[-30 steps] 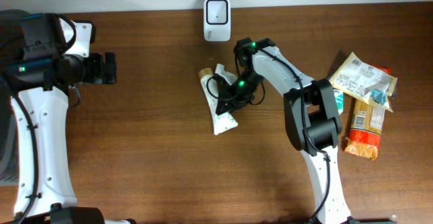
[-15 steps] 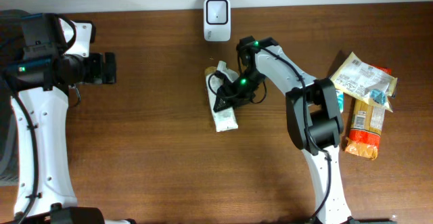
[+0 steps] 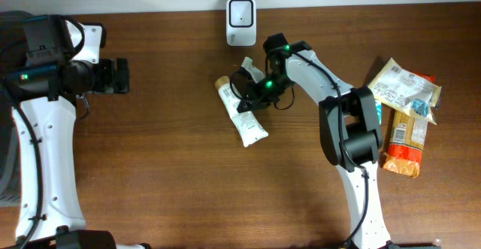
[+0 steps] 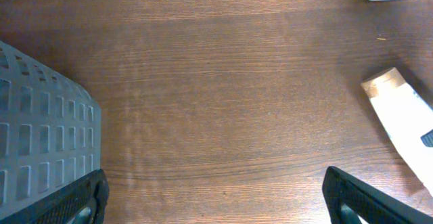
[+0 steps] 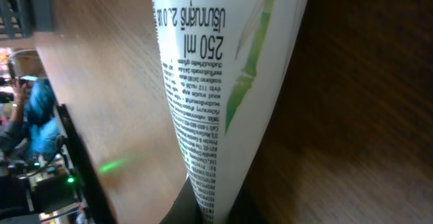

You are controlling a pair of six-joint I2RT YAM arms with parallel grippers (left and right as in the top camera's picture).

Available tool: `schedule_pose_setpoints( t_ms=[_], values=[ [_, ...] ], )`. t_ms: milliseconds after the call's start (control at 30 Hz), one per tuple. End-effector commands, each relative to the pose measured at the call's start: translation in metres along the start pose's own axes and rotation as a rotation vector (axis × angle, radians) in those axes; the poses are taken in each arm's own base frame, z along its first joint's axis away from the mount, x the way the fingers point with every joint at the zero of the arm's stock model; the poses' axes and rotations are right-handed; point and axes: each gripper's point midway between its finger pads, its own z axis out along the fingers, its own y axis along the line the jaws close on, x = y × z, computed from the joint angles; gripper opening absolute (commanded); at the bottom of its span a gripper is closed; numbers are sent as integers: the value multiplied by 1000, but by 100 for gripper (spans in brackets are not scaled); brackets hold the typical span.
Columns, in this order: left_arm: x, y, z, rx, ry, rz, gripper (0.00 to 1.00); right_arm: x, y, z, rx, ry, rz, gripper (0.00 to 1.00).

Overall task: Scan the item barcode
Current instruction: 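Lift the white tube and hold it over the scanner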

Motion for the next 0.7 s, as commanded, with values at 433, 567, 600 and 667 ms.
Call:
schedule_pose_setpoints(
  t_ms=[433,567,600,667],
  values=[
    [-2,0,-7,-2,-17,13,99,8,189,-192,-137,-357,-299,4],
    [-2,0,-7,-2,-17,13,99,-9,182,-195,-60,-409,-331,4],
    [-2,0,-7,-2,-17,13,99,-23,166,-199,76,-449,-278,4],
    [-2,0,-7,-2,-17,13,99,-53,127,-221,475,-557,-248,4]
  ],
)
